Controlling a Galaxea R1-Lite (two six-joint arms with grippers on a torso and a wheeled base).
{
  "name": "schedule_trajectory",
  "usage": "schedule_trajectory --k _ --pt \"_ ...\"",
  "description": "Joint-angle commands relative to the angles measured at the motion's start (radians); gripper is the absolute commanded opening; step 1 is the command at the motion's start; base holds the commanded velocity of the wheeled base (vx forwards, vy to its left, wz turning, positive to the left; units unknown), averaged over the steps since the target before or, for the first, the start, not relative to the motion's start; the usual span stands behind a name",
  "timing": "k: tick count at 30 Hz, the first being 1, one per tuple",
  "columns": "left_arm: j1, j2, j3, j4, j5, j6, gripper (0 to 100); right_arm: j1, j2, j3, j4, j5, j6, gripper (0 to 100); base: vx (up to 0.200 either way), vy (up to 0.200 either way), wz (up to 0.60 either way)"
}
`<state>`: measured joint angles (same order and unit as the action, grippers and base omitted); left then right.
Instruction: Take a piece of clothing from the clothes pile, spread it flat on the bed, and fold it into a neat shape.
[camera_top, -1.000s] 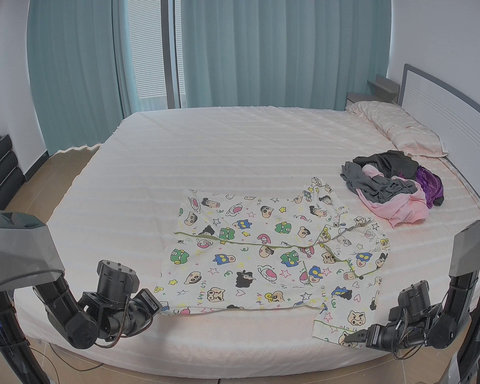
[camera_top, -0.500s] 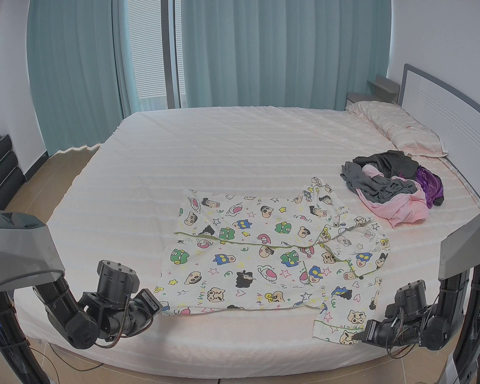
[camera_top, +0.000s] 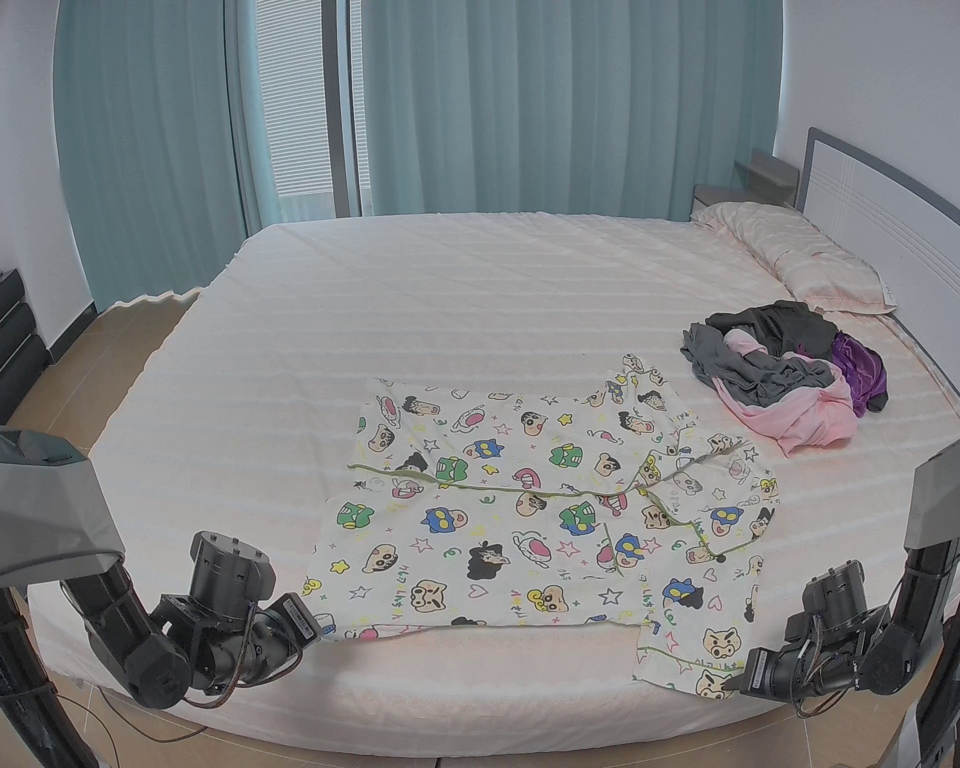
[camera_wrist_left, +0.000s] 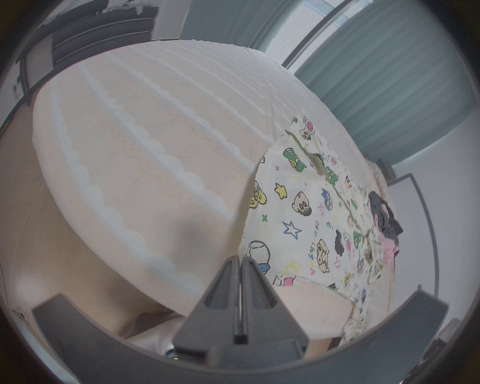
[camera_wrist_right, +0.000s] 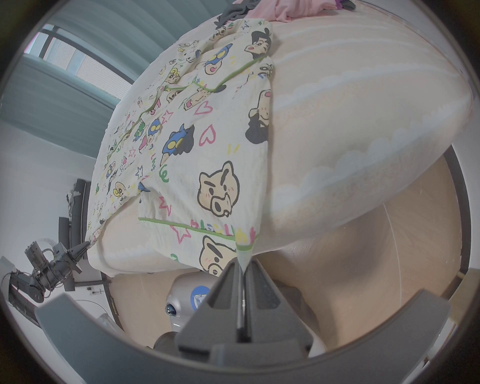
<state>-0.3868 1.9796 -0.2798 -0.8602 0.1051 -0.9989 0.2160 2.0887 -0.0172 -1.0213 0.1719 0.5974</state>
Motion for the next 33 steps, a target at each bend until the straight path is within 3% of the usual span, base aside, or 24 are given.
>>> schedule_trajectory --k 1,8,17,33 --pt "-0.006 -0.007 0.047 -0.002 0.004 0.043 0 -0.024 -0.075 0.017 0.035 0.0 -0.036 0 0.0 0.0 0.0" --pt "-0.003 0.007 0.062 -0.003 0.002 0.086 0 -0.087 -0.102 0.017 0.136 0.0 -0.14 0 0.0 0.0 0.0" --pt "-0.001 0.021 0.09 -0.003 -0.004 0.141 0 -0.099 -0.122 0.017 0.225 -0.002 -0.206 0 0.0 0.0 0.0" --pt "-0.017 0.03 0.133 0.004 -0.004 0.198 0 -0.099 -0.131 0.017 0.282 -0.006 -0.243 0 0.0 0.0 0.0"
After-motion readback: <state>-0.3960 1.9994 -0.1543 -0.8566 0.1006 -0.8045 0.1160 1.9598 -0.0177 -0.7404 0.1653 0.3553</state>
